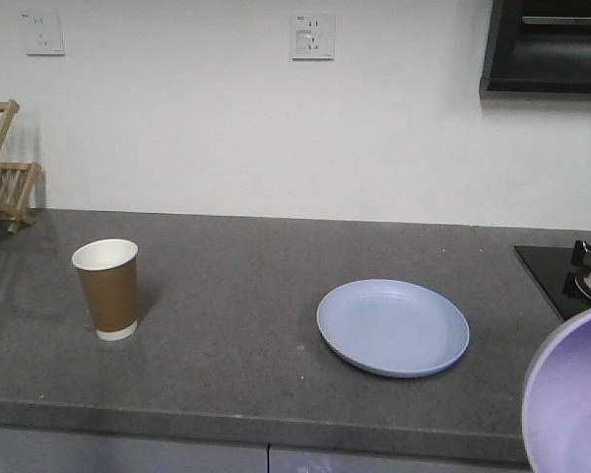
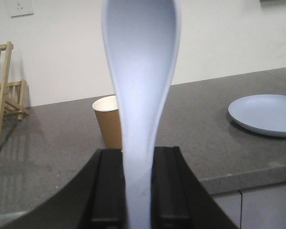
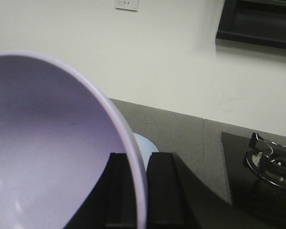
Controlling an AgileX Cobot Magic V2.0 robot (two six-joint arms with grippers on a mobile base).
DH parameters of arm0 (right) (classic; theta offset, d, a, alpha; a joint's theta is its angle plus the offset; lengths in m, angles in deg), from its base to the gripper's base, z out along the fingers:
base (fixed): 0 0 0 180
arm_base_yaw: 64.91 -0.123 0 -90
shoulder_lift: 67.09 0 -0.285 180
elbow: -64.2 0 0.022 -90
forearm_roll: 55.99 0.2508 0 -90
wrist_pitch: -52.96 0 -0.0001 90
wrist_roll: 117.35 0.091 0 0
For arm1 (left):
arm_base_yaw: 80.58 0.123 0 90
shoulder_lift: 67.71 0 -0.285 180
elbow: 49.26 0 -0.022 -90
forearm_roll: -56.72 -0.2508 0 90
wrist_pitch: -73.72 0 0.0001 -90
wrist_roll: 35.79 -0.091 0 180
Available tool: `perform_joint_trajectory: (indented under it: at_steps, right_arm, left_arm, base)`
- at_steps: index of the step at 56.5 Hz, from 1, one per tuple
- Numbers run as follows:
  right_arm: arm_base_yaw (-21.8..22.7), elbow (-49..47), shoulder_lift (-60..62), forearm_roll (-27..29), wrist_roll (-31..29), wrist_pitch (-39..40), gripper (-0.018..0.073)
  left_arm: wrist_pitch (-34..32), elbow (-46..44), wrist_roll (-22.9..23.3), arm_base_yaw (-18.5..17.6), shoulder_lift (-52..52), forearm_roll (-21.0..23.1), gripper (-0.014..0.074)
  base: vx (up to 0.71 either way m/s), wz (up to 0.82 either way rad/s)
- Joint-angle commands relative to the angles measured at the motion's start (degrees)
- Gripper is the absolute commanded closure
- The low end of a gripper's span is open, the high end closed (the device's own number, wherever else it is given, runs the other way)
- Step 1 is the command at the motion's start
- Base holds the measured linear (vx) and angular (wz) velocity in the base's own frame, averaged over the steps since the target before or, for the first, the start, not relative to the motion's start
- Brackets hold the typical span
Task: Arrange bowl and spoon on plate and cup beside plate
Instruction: 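Drive the base holding spoon and bowl to the blue plate, then lower the bowl onto the blue plate and open the right gripper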
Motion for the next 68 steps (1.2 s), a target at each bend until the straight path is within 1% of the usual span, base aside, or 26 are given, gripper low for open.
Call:
perform_joint_trajectory:
  at_steps: [1, 39, 57, 63, 68]
  right_arm:
    - [-0.11, -1.72, -0.43, 0.85, -0.53, 4.44, 0.0568]
    - [-0.11, -1.72, -0.43, 0.85, -0.53, 4.44, 0.0568]
    - [-0.11, -1.72, -0.43, 0.85, -0.53, 4.44, 0.0568]
    - [-1.11, -1.72, -0.43, 0.85, -0.53, 4.43, 0.0568]
    - [-0.98, -1.72, -0.43, 1.28, -0.53, 4.38, 0.0568]
  left_arm:
    - [-4.16, -1.30, 0.14, -0.41, -0.58, 0.97, 0.0594]
    - [-4.16, -1.30, 0.14, -0.41, -0.58, 0.97, 0.0594]
    - [-4.16, -1.30, 0.14, -0.41, -0.58, 0.97, 0.0594]
    - [-4.15, -1.30, 0.14, -0.41, -0.58, 0.97, 0.0594]
    - [-4.15, -1.30, 0.14, -0.41, -0.58, 0.97, 0.0594]
  base:
    - [0.39, -0.08]
    - [0.35, -0.07]
    - [0.15, -0.07]
    - [0.04, -0.02]
    - [0.02, -0.01]
